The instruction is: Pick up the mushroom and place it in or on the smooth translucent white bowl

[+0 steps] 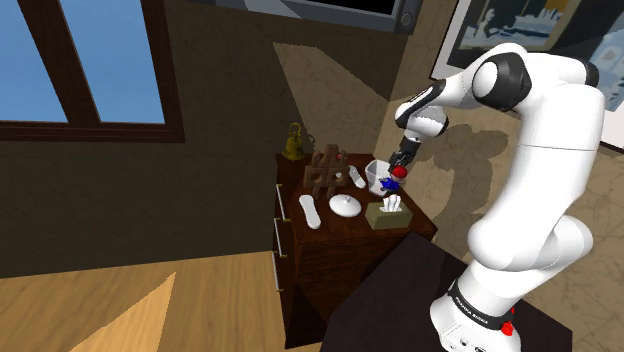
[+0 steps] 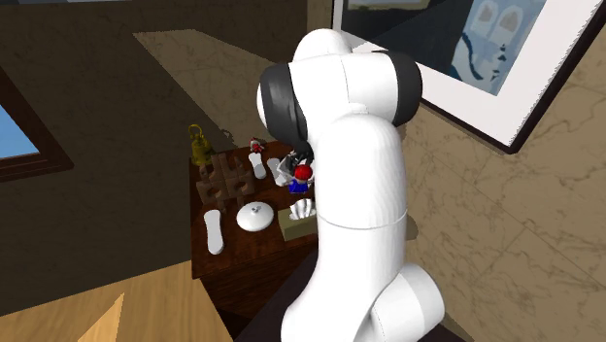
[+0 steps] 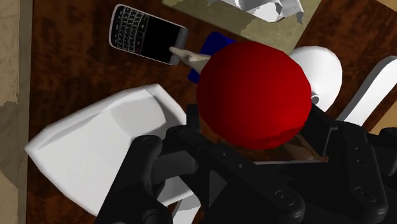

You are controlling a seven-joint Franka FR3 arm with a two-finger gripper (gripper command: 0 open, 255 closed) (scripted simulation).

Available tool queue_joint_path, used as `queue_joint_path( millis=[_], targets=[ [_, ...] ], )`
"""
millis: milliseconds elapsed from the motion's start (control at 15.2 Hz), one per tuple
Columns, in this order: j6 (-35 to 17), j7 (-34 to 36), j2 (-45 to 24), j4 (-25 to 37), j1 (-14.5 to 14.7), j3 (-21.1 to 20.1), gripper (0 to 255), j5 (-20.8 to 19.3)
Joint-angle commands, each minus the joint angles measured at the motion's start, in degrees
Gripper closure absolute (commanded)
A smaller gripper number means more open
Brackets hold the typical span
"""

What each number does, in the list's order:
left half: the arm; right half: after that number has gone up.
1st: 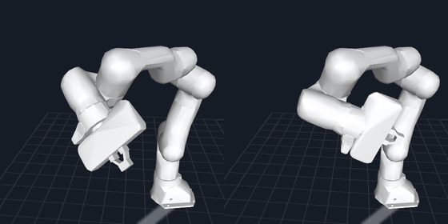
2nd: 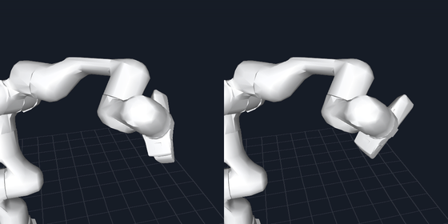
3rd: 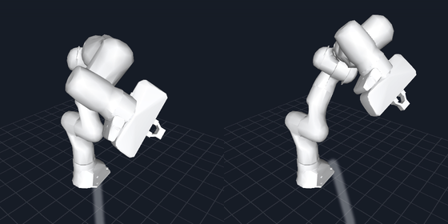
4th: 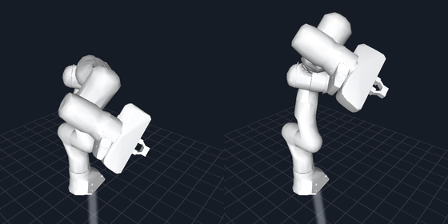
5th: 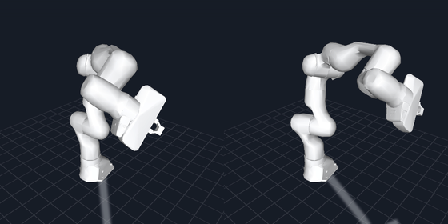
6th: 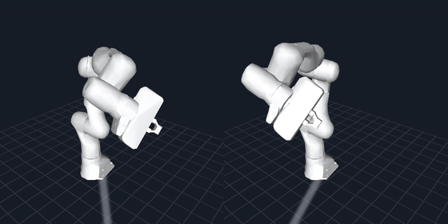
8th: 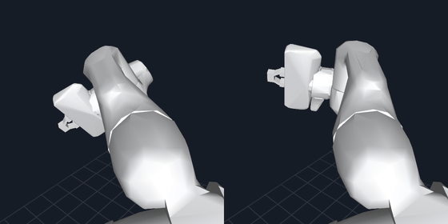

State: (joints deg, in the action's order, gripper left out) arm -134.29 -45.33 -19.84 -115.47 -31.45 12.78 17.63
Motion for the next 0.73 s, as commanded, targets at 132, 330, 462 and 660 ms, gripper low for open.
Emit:
queue_joint_path(
  millis=[132, 330, 462, 660],
  targets=[
    [2.46, 0.89, 1.72, 0.87, 0.19, 0.44, 255, -1.01],
    [4.30, 1.60, 3.11, 1.43, 0.36, 0.73, 255, -1.77],
    [5.56, 2.05, 3.99, 1.86, 0.45, 0.90, 255, -2.26],
    [7.46, 2.71, 5.24, 2.61, 0.57, 1.12, 255, -2.95]
  ],
)
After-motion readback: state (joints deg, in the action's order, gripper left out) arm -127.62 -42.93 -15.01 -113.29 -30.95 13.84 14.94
